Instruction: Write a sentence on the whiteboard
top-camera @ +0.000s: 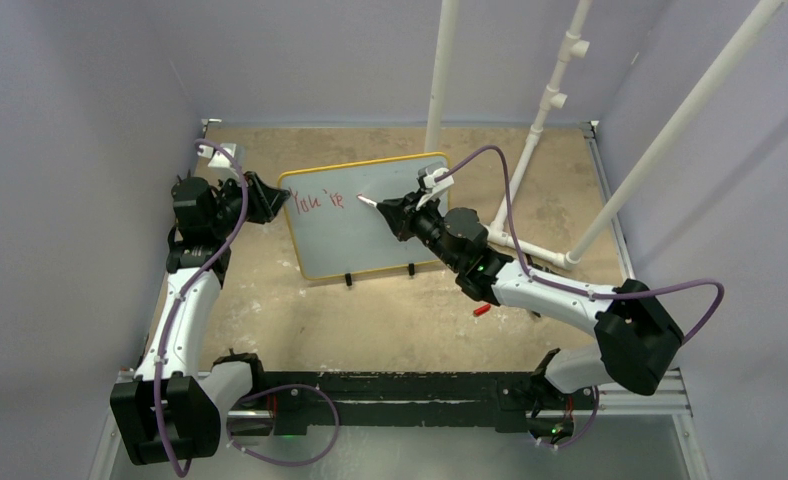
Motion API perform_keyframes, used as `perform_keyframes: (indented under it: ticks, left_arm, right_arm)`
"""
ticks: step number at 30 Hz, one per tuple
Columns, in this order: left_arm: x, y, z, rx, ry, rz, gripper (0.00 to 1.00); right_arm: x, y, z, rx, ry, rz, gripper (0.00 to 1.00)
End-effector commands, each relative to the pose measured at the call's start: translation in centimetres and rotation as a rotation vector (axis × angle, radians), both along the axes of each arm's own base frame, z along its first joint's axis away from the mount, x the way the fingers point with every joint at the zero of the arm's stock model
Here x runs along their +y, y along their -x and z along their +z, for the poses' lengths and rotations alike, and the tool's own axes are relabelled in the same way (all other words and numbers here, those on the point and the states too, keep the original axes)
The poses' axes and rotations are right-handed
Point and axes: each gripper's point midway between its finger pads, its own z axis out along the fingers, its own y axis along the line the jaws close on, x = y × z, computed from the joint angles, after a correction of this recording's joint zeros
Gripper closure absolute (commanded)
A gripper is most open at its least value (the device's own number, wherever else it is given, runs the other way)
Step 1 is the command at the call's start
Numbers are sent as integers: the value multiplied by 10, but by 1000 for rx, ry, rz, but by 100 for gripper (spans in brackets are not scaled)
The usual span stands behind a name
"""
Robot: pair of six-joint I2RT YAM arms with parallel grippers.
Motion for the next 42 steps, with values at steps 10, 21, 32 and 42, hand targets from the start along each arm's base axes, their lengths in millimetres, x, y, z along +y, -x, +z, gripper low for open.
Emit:
perform_keyframes:
  ticks: [10, 21, 32, 42]
  left_arm:
    - [-1, -1, 5, -37, -16, -20, 77]
    - [-1, -1, 5, -36, -14, -21, 77]
    - [-1, -1, 6, -38, -14, -21, 77]
    - [-1, -2, 6, -38, -15, -20, 77]
  right_arm:
    - [-6, -1, -20, 37, 52, -11, 100]
    - [-18, -7, -6, 23, 27, -80, 100]
    - [-18, -9, 28, -40, -24, -90, 100]
    - [-17, -11, 40, -64, -49, -93, 100]
